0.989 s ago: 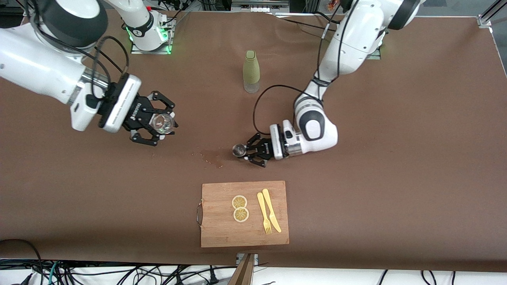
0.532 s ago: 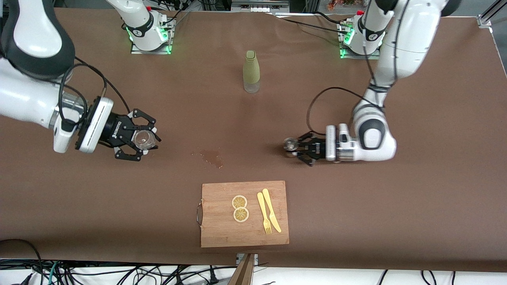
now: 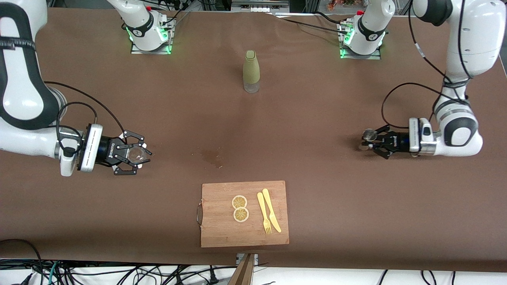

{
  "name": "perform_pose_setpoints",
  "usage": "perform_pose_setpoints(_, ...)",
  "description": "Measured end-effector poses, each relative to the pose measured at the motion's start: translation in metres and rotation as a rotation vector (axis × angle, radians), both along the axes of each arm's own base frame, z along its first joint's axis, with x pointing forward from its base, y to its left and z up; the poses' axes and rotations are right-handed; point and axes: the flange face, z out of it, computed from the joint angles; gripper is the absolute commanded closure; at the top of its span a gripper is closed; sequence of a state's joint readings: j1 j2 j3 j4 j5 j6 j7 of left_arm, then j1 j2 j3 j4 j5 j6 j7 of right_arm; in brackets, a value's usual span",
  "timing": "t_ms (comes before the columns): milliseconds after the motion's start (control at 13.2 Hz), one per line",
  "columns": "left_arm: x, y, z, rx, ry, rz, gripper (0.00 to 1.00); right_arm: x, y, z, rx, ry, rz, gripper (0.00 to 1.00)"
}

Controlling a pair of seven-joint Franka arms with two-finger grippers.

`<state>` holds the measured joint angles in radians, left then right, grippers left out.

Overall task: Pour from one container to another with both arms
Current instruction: 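Carry the beaker with the right gripper while the left gripper lowers the jigger, then set the jigger on the table and open the left gripper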

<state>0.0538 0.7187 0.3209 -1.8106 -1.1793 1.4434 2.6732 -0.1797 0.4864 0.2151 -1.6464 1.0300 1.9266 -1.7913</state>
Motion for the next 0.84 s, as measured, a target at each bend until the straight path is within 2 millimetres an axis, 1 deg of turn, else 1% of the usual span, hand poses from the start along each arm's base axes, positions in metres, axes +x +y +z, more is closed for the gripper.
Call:
perform_pose_setpoints(152, -0.015, 0.038, 0.0, 0.001, -0.027, 0.003, 1.0, 0.002, -0.007, -0.024, 0.022, -0.041, 0.027, 0.76)
perform_pose_setpoints(228, -0.02, 0.05, -0.001, -0.009, -0.026, 0.012, 1.0, 0.002, -0.012, -0.033, 0.032, -0.071, 0.038, 0.76)
perform_pose_setpoints(304, -0.026, 0.058, -0.005, -0.026, -0.024, 0.018, 1.0, 0.003, -0.019, -0.042, 0.042, -0.103, 0.047, 0.76)
perform_pose_setpoints(456, -0.034, 0.066, -0.016, -0.055, -0.01, 0.022, 1.0, 0.0, -0.037, -0.064, 0.087, -0.168, 0.084, 0.76)
perform_pose_setpoints(684, -0.048, 0.087, -0.036, -0.063, 0.02, 0.036, 1.0, -0.009, -0.059, -0.114, 0.157, -0.226, 0.122, 0.76)
perform_pose_setpoints(837, -0.049, 0.101, -0.046, -0.075, 0.025, 0.039, 1.0, -0.018, -0.061, -0.146, 0.189, -0.213, 0.141, 0.76)
